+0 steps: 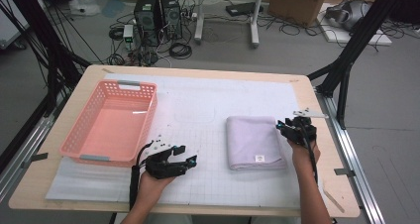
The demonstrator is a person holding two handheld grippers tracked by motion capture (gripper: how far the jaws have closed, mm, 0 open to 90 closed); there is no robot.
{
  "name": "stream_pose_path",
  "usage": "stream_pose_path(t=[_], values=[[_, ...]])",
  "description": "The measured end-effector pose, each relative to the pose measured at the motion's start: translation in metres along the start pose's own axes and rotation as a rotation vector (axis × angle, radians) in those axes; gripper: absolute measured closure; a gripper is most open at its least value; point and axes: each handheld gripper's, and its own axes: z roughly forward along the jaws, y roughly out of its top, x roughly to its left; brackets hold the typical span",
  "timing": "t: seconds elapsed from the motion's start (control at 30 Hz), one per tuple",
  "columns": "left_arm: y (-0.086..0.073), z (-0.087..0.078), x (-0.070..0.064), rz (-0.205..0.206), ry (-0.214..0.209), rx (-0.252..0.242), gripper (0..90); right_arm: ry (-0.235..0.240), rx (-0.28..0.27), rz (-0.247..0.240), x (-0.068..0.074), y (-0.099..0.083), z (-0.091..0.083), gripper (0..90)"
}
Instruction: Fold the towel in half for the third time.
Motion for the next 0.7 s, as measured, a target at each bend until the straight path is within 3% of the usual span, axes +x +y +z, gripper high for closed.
stream_pose_path(t=[0.1, 0.17, 0.23, 0.3, 0.33, 0.37, 0.4, 0.57, 0.6, 0.63, 0.67, 0.7], values=[[0.000, -0.001, 0.000, -0.004, 0.002, -0.004, 38.4, 0.068, -0.001, 0.023, 0.002, -0.011, -0.015, 58.5], [0.001, -0.001, 0.000, -0.005, 0.001, -0.007, 38.4, 0.132, 0.006, 0.020, 0.007, -0.023, -0.022, 55.8], [0.000, -0.001, 0.001, -0.004, 0.002, -0.005, 38.3, 0.165, 0.021, 0.009, 0.012, -0.034, -0.024, 56.2], [0.000, -0.001, 0.000, -0.003, 0.004, -0.004, 38.3, 0.198, 0.050, -0.004, 0.020, -0.046, -0.024, 63.3], [0.000, -0.001, 0.000, -0.003, 0.004, -0.004, 38.3, 0.187, 0.064, -0.003, 0.021, -0.051, -0.023, 66.5], [0.001, -0.001, 0.000, -0.001, 0.005, -0.005, 38.4, 0.197, 0.053, 0.026, 0.020, -0.055, -0.024, 78.9], [0.000, -0.001, -0.001, 0.001, 0.003, -0.003, 38.4, 0.210, 0.049, 0.041, 0.018, -0.055, -0.027, 83.2], [0.001, -0.001, -0.002, 0.002, 0.005, -0.006, 38.3, 0.071, 0.043, -0.045, 0.023, -0.049, -0.045, 84.7], [0.001, -0.002, -0.002, 0.003, 0.006, -0.005, 38.3, 0.066, 0.055, -0.048, 0.023, -0.049, -0.045, 81.0], [0.000, -0.001, -0.001, 0.002, 0.005, -0.007, 38.3, 0.090, 0.080, -0.022, 0.021, -0.050, -0.043, 68.7], [0.001, -0.002, -0.001, 0.002, 0.004, -0.006, 38.3, 0.075, 0.091, -0.005, 0.021, -0.052, -0.041, 59.0], [0.001, -0.002, -0.001, 0.002, 0.004, -0.010, 38.2, 0.065, 0.075, -0.007, 0.021, -0.053, -0.043, 58.5]])
